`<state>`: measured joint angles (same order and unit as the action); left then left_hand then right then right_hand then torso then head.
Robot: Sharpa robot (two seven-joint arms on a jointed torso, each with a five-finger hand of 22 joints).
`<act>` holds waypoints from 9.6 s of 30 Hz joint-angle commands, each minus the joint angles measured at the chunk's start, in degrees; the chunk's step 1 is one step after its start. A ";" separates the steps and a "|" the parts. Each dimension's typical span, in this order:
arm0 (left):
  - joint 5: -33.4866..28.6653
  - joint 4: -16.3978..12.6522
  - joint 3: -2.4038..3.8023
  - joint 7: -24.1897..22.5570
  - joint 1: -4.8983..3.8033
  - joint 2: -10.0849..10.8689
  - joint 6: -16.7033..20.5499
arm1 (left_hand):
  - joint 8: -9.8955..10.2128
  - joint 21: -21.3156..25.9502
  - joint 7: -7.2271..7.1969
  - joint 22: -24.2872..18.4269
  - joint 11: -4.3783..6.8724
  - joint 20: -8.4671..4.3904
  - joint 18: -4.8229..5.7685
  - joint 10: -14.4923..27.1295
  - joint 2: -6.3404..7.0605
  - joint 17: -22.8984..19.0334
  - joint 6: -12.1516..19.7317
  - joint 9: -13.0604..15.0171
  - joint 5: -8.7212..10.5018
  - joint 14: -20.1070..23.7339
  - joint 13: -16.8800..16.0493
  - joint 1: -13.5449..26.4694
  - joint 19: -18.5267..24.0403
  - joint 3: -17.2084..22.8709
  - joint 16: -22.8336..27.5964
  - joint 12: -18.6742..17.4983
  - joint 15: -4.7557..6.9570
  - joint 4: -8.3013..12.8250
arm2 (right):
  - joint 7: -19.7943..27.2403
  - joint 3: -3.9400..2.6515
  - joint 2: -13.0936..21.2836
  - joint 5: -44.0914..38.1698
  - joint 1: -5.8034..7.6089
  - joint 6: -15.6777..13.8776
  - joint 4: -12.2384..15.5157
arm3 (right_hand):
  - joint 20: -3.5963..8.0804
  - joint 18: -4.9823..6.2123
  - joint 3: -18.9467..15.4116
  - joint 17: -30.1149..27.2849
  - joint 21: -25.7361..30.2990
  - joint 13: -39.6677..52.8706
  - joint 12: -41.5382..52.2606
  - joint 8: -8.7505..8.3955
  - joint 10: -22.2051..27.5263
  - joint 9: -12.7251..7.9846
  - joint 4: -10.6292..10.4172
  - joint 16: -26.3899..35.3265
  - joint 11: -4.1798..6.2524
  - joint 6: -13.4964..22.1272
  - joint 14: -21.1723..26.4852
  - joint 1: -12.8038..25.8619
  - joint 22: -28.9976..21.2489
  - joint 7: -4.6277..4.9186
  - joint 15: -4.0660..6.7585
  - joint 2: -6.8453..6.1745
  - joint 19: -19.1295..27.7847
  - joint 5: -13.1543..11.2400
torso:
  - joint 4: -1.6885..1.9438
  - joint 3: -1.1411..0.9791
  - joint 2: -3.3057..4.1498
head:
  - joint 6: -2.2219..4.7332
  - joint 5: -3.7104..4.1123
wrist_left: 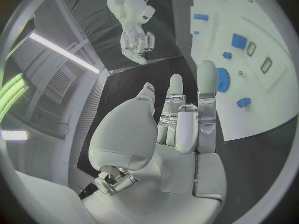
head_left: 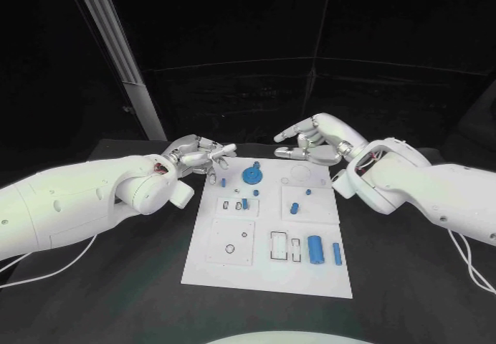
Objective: Assemble the parts on the task board
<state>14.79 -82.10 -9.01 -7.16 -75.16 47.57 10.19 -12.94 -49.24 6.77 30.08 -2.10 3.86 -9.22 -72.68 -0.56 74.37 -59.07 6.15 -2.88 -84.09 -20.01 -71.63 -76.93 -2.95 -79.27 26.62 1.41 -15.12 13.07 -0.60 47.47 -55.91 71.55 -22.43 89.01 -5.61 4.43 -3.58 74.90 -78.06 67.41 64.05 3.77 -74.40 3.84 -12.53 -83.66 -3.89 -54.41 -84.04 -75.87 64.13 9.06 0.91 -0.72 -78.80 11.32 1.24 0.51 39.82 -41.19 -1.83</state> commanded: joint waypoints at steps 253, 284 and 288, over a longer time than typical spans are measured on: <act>40.50 9.53 -2.95 42.39 -1.30 -16.20 -14.35 | -27.13 -33.89 -5.85 48.83 5.02 -3.61 6.78 -4.69 8.95 15.63 3.43 24.03 -7.68 -5.91 -39.66 16.52 -8.67 15.97 -10.73 39.16 4.69 2.32 | -2.53 0.02 -0.43 8.10 1.49 5.69 -7.97 | 0.38 0.83 -5.16 3.32 1.80 -2.18 -2.45 0.37 1.16 0.06 -1.79 2.04 0.09 0.41 -3.24 -0.69 -1.99 -0.20 -0.17 2.52 0.45 4.72 | -0.18 -0.68 -1.67 | -4.12 -1.93; 41.39 24.96 2.15 39.40 -5.29 -20.50 -27.32 | -21.32 -31.23 -2.71 45.59 2.27 -1.43 6.01 0.30 4.54 15.63 8.63 19.89 -2.75 -5.91 -32.93 7.42 -7.13 3.74 -10.73 34.60 2.37 -1.01 | -2.51 0.04 -1.10 8.14 1.47 6.14 -9.11 | 0.36 0.81 -5.58 3.37 1.81 -2.05 -2.24 0.40 1.04 0.07 -2.05 2.05 0.10 0.41 -3.26 -0.71 -1.94 -0.21 -0.17 2.79 0.40 4.53 | -0.48 -0.69 -1.42 | -3.12 -2.77; 42.00 27.44 2.12 39.12 -5.05 -21.87 -27.74 | -21.43 -31.32 -2.78 45.75 2.32 -1.43 6.04 0.19 4.29 15.63 8.31 19.84 -2.74 -5.91 -33.14 7.46 -7.19 3.49 -10.73 34.84 2.40 -1.16 | -2.51 0.04 -1.20 8.14 1.47 6.17 -9.15 | 0.36 0.82 -5.61 3.39 1.83 -2.07 -2.26 0.41 1.05 0.07 -2.03 2.04 0.10 0.41 -3.27 -0.78 -1.97 -0.21 -0.17 2.82 0.41 4.64 | -0.55 -0.64 -1.36 | -3.10 -2.78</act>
<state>54.92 -55.27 -6.89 33.00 -80.24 26.01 -14.82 -34.44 -80.70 3.98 74.93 0.30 2.09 -3.54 -72.46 4.13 74.91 -50.18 26.07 -5.54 -84.05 -53.08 -64.16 -84.05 0.95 -89.82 61.23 4.18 -16.27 10.02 -0.53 46.35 -47.73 72.92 -16.66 79.84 -5.42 4.44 -8.80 74.91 -76.54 65.28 61.84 3.98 -73.59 3.85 -14.59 -81.88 -3.89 -54.23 -84.05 -76.89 62.19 8.87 0.92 2.00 -78.62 15.84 0.75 -0.18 38.40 -44.29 -4.61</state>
